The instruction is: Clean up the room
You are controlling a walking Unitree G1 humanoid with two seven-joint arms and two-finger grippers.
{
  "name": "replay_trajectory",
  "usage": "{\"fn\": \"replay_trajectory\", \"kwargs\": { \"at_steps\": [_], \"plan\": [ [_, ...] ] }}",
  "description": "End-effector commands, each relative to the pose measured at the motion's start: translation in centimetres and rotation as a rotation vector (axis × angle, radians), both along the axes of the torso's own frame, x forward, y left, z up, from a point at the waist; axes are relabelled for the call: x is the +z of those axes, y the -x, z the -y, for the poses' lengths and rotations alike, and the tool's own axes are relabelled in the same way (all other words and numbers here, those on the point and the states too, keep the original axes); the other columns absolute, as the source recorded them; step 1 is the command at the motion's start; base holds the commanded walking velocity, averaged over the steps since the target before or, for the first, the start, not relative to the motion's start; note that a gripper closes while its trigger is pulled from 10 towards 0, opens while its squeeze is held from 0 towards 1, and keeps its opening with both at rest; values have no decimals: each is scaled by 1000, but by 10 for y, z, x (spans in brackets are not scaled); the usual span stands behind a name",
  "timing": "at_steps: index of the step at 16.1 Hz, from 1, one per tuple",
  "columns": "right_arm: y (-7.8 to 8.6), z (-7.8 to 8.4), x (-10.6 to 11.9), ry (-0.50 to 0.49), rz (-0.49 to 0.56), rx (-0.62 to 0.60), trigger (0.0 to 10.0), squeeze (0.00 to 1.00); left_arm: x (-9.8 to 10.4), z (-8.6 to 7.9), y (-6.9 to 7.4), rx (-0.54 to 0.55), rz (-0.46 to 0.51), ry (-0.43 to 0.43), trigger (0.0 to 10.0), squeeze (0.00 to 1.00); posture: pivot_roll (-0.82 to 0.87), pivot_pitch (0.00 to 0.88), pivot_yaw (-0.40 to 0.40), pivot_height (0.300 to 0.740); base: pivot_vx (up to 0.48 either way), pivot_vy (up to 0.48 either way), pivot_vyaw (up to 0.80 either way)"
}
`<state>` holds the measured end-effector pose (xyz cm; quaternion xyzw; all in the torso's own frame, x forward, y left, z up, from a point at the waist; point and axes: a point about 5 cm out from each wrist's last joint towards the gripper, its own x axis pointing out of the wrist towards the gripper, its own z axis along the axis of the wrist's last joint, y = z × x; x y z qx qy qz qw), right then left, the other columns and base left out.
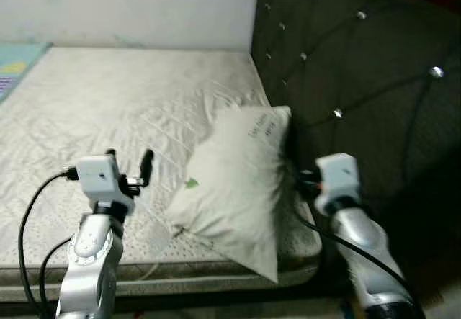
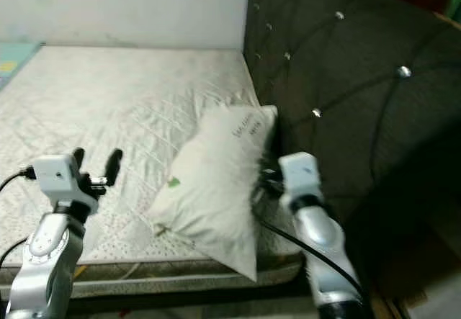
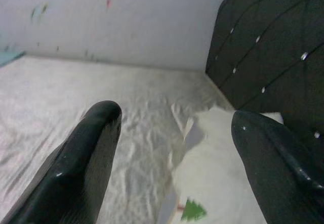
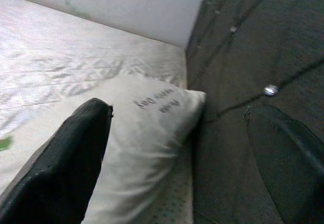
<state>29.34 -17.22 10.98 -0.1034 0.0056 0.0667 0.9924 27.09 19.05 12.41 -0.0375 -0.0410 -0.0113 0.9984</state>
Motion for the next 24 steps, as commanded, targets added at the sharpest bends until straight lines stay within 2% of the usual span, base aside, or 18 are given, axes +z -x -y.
{"fn": "replay_trajectory", "kwargs": {
  "at_steps": [1,3,8,13,24],
  "plan": [
    [2,-4,0,-13,-7,8,10000,0,-8,-2,3,9,-43,4,10000,0,-80,6,-28,740,0,0,800],
    [4,-5,-1,-54,-17,2,10000,0,-7,-2,4,7,-44,4,10000,0,-78,10,-28,740,0,0,400],
    [8,-4,2,-73,-46,-11,10000,0,-2,-2,5,-2,-51,22,10000,0,-78,53,-29,740,0,0,0],
    [11,-4,3,-98,-58,-12,10000,0,-2,-1,5,-13,-59,31,10000,0,-80,59,-28,740,0,0,0],
    [10,-3,5,-110,-63,-17,10000,0,-2,1,4,-24,-65,36,10000,0,-81,66,-28,740,278,0,0]
  ]
}}
